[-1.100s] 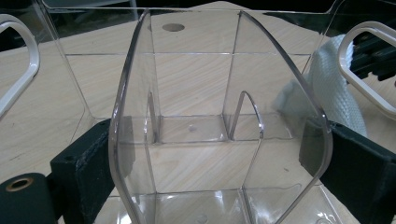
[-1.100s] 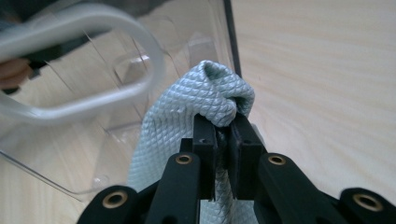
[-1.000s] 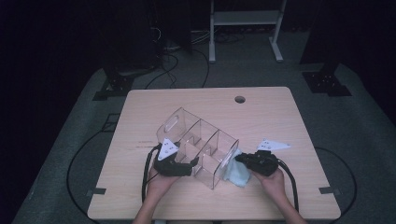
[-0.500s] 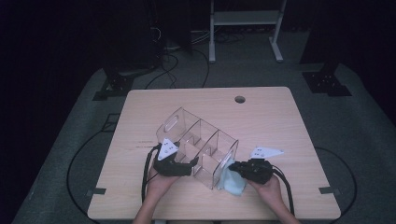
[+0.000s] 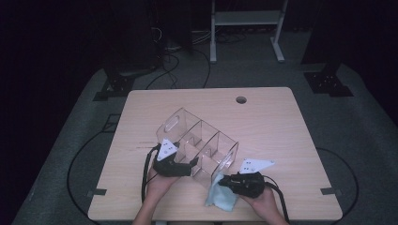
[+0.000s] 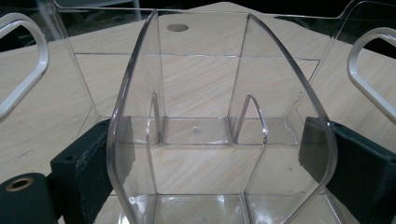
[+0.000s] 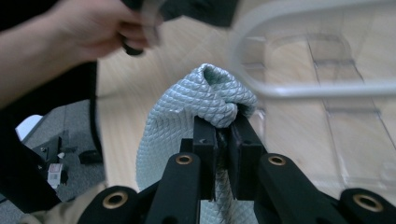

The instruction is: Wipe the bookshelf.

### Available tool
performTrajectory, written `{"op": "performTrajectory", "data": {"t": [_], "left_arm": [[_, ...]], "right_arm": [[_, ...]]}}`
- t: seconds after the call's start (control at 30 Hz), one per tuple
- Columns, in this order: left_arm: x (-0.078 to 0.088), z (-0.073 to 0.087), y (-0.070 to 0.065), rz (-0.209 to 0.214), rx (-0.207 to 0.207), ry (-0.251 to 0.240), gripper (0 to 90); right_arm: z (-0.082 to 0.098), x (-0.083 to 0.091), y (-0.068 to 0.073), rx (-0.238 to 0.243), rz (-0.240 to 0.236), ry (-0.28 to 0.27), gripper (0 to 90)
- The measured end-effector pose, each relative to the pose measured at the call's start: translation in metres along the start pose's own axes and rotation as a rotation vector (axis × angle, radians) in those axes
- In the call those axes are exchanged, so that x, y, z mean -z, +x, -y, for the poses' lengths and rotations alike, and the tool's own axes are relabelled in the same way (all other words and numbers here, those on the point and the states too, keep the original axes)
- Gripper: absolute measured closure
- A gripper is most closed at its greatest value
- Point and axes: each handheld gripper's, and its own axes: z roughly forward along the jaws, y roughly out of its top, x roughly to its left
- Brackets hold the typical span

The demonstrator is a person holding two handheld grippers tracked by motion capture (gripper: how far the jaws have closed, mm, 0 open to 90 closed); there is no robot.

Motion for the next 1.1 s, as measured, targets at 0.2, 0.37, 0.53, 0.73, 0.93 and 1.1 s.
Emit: {"op": "performTrajectory", "data": {"t": [0.2,0.37,0.53,0.73,0.93,1.1], "left_arm": [[0.0,0.0,0.001,0.005,-0.002,-0.001,6.9],[0.0,0.0,0.001,0.008,-0.001,-0.001,6.9],[0.0,0.0,0.002,0.012,0.002,-0.003,6.9],[0.0,0.0,0.002,0.012,0.005,-0.004,6.7],[0.0,0.0,0.002,0.014,0.006,-0.003,6.7],[-0.001,0.0,0.003,0.019,0.01,-0.003,6.4]], "right_arm": [[0.009,-0.006,-0.002,0.011,0.004,0.018,82.5],[0.021,-0.016,-0.005,-0.008,0.004,0.069,82.5],[0.009,-0.008,0.001,0.015,-0.006,0.029,82.5],[0.0,0.0,0.005,0.027,-0.013,-0.037,82.5],[0.02,-0.016,-0.002,-0.019,-0.027,0.046,82.5],[0.006,-0.006,0.003,0.009,-0.021,-0.002,82.5]]}}
